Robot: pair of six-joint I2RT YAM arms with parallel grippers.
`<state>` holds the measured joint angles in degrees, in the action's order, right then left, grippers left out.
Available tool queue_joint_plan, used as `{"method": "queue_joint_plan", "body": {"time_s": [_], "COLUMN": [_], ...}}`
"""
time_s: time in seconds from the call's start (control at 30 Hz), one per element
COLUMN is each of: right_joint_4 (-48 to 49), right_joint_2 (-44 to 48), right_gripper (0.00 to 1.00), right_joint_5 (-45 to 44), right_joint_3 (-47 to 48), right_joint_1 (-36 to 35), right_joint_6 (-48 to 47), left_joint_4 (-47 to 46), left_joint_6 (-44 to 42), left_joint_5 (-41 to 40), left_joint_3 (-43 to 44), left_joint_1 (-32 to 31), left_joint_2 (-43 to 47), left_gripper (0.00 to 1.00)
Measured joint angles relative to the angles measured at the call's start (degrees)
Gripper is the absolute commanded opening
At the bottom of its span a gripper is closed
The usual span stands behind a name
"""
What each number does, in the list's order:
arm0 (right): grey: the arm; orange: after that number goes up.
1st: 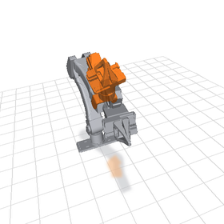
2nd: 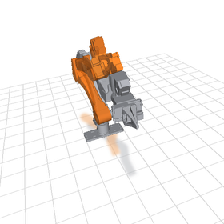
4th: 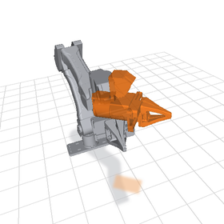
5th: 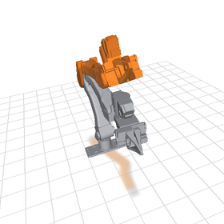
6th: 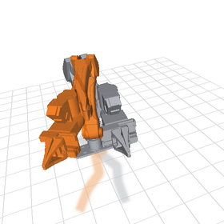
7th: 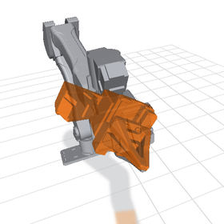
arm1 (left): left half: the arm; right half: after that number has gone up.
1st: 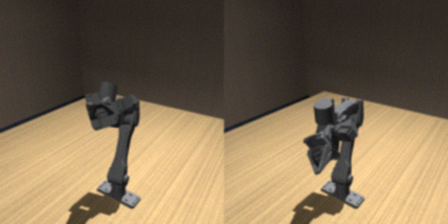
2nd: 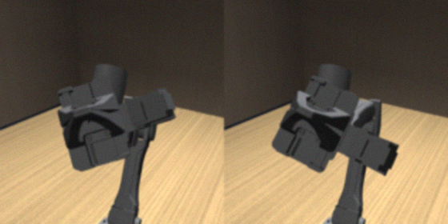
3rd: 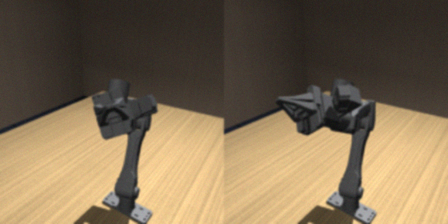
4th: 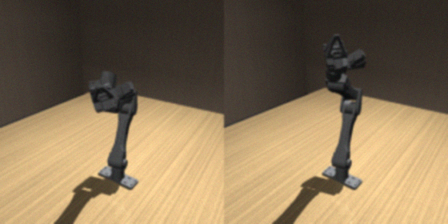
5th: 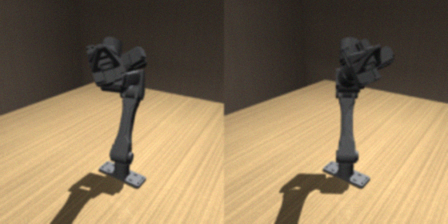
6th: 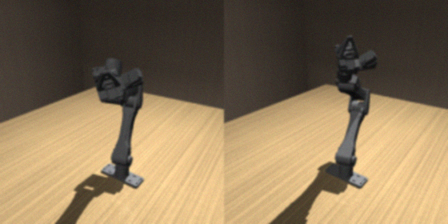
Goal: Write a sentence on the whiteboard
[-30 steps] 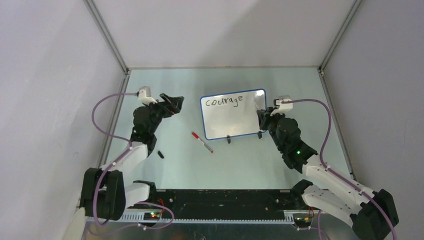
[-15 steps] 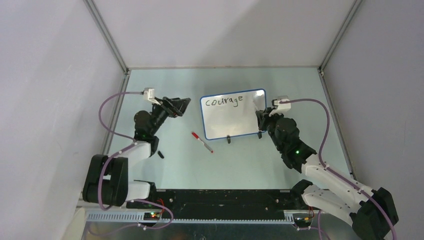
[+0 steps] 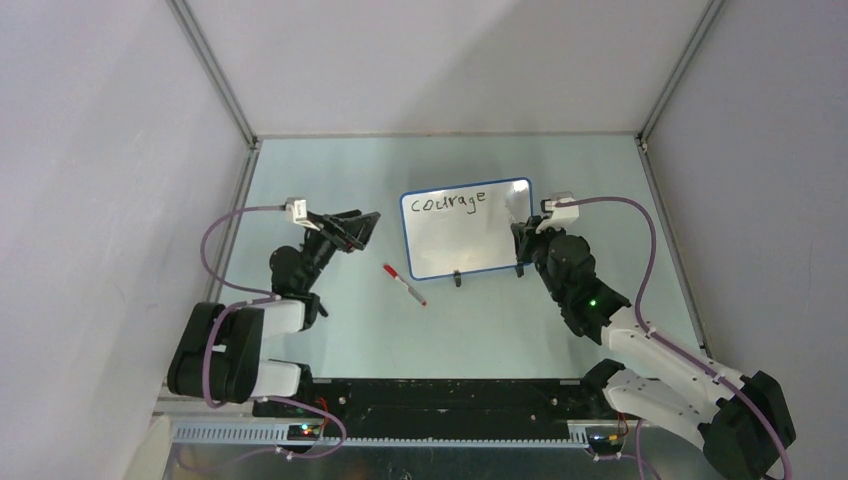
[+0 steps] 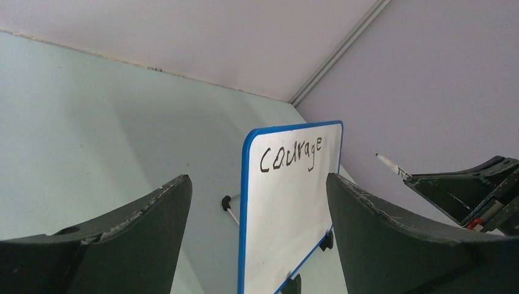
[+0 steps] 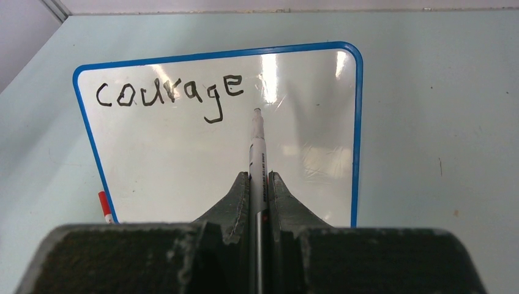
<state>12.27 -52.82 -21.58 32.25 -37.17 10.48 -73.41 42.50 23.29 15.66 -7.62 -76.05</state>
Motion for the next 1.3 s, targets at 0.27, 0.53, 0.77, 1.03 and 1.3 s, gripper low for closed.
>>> {"method": "queue_joint_plan", "body": {"time_s": [0.27, 0.53, 0.77, 1.03, 1.3], "right_joint_4": [0.1, 0.0, 0.0, 0.1, 0.1], "right_joint_2": [-0.6, -0.7, -0.1, -0.2, -0.3], "right_gripper": [0.0, 0.0, 0.0, 0.0, 0.0], "right_joint_5": [0.0, 0.0, 0.0, 0.0, 0.0], "right_joint_3": [0.0, 0.0, 0.0, 0.0, 0.0], "right_joint_1": [0.0, -0.3, -0.6, -1.0, -1.3], "right_joint_6": [-0.1, -0.1, 0.0, 0.0, 0.0], "left_joint_4": [-5.0, -6.4, -6.9, -7.1, -8.4], "left_joint_6": [1.0, 1.6, 2.5, 2.5, 2.8], "left_joint_5": [1.2, 3.0, 3.9, 3.9, 3.9], "left_joint_3": [0.8, 3.5, 3.9, 3.9, 3.8], "left_joint_1": [0.0, 0.0, -0.1, -0.1, -0.1], "left_joint_2": [-3.6, -6.2, -8.3, -8.3, -8.6], "left_gripper": [0.85, 0.84, 0.84, 0.84, 0.84]}}
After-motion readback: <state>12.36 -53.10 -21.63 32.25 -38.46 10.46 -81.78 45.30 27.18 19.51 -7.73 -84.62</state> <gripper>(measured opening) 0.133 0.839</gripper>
